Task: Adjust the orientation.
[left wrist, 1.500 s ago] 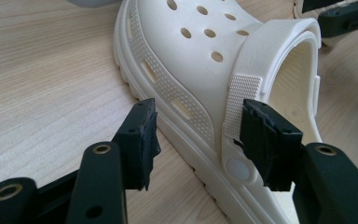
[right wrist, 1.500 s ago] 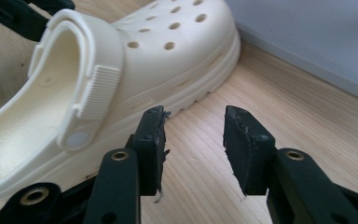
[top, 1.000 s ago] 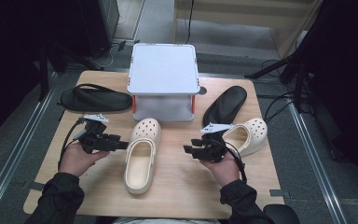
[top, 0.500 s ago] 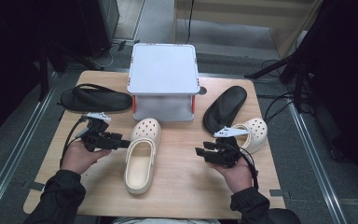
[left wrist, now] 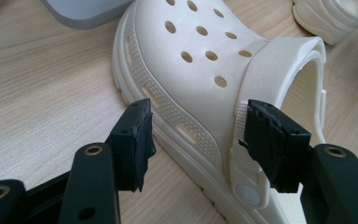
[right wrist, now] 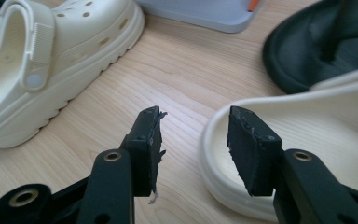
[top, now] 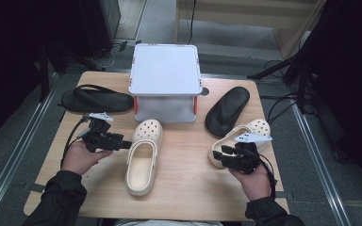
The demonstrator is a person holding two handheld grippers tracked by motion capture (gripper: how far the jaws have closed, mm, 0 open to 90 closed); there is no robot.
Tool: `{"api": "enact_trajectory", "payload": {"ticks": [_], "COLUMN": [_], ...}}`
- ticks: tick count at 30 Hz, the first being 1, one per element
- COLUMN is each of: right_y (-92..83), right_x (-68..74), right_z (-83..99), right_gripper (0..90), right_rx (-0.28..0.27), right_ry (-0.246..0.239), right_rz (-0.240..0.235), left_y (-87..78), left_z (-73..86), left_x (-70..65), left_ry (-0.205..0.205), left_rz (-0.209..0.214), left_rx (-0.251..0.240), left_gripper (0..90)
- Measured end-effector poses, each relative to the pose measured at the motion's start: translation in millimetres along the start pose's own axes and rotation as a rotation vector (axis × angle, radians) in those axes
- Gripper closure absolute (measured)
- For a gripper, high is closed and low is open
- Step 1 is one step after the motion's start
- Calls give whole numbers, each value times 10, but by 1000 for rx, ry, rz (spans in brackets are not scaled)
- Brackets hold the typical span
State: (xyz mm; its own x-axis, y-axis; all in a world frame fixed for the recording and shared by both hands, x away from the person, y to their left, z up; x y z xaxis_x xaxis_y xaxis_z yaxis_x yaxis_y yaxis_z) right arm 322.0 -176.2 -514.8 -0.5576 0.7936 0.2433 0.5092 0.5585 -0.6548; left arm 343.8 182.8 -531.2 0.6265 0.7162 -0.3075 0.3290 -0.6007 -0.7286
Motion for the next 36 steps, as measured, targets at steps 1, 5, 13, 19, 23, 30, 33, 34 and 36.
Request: {"api": "enact_trajectory", "payload": {"ticks": [1,5,13,19,23,30,33,34,36], "right_y": [-25,-80,-1,149,184,99,69,53,21], "right_x": [-27,-106,-251,-334,-343,-361,-357,-357,-348], "right_z": [10,37,94,163,226,298,325,339,371], "right_gripper": [579,730,900,900,900,900,900,900,900], "right_rx": [-1,-6,29,87,116,127,130,134,140], "right_ry": [6,37,80,103,109,115,124,125,128], "right_rz": [6,10,42,61,68,74,73,74,76], "left_y": [-1,-11,12,17,21,18,16,13,9], "left_z": [0,-12,-21,-41,-47,-60,-64,-65,-68], "left_x": [-1,-4,15,19,25,23,26,30,27], "left_ry": [0,2,9,11,13,8,6,10,7], "left_rz": [-1,0,-13,-10,-10,-7,-8,-9,-8], "left_rx": [0,-3,3,-5,-1,-10,-14,-14,-17], "left_gripper": [426,426,430,429,429,429,429,429,429]}}
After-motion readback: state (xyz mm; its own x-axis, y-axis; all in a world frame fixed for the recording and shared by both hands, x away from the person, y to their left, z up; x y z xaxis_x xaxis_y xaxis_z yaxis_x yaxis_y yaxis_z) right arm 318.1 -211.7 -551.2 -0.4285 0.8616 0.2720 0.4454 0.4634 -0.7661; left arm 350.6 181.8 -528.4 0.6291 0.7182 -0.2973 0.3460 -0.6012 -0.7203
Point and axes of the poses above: each handheld gripper's, and its own axes: y roughly forward along the jaws, z roughly out of its underside, x roughly to its left, the point moved 8 cm from there along y, roughly forward along the jaws, and after that the axes turned 3 degrees about y, right-handed, at the moved point
